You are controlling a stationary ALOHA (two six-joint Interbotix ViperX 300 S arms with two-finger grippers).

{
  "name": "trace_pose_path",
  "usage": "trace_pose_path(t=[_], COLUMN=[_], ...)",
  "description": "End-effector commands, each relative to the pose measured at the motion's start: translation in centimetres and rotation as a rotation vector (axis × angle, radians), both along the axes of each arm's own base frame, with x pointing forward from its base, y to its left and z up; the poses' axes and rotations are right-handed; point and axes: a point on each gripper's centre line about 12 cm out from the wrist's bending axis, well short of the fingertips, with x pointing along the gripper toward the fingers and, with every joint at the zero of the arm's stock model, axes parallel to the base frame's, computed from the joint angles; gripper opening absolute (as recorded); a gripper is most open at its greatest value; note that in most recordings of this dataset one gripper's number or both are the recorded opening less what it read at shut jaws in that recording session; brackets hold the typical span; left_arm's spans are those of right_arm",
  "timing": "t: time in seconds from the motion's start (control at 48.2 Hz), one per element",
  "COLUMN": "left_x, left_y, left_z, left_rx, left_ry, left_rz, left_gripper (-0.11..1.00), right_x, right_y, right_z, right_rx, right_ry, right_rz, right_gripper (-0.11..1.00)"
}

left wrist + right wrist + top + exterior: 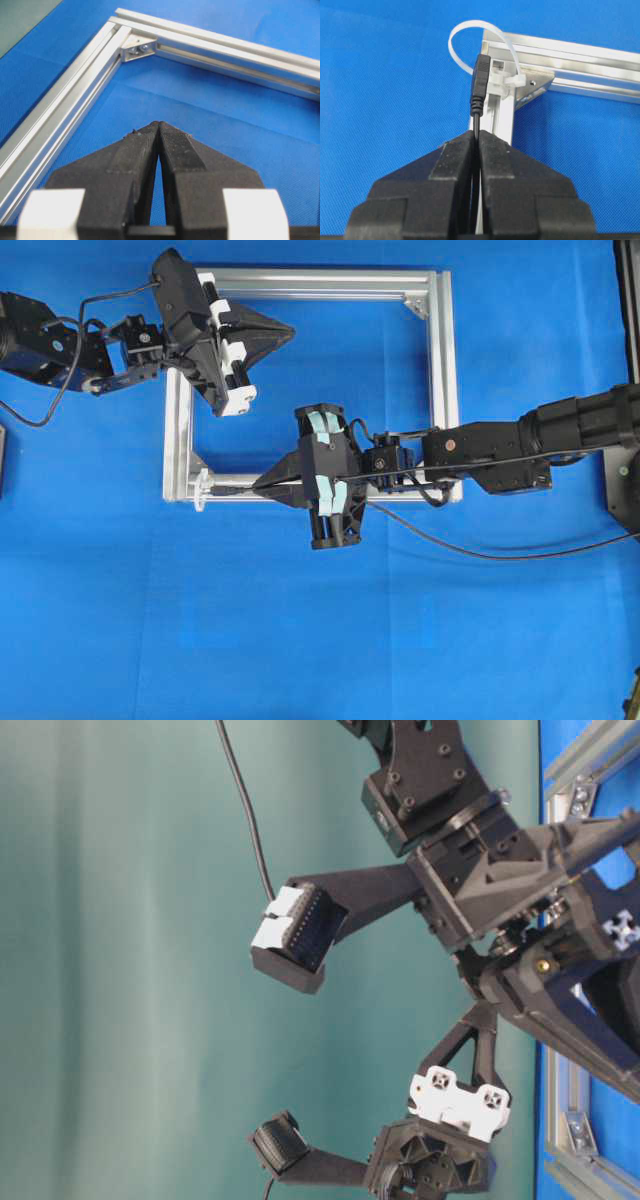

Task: Insert the wire through the string loop located on the left side.
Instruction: 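Push the plug end through the white zip-tie loop with the right gripper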

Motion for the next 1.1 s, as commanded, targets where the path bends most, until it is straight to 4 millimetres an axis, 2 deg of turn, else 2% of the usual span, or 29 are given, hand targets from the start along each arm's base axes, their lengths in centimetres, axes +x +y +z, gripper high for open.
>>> trace_pose_path(t=[0.0, 0.768, 0.893, 1.08], left_x=[0.1, 0.1, 0.1, 0.2], left_y=[0.0, -0.1, 0.0, 0.0], left_z=[1.5, 1.5, 1.6, 1.6], left_rx=[0.015, 0.014, 0.014, 0.014], left_ry=[-0.044, -0.042, -0.044, -0.046], left_rz=[-0.004, -0.004, -0.003, -0.003], left_gripper=[0.00, 0.00, 0.00, 0.00], right_x=[0.3, 0.4, 0.7, 2.2], right_y=[-0.1, -0.1, 0.0, 0.0], right_z=[1.2, 1.2, 1.2, 1.1], right_rx=[0.005, 0.006, 0.005, 0.004], right_ry=[-0.032, -0.032, -0.040, -0.050], right_rz=[-0.004, -0.005, -0.004, -0.004], right_gripper=[0.00, 0.00, 0.00, 0.00])
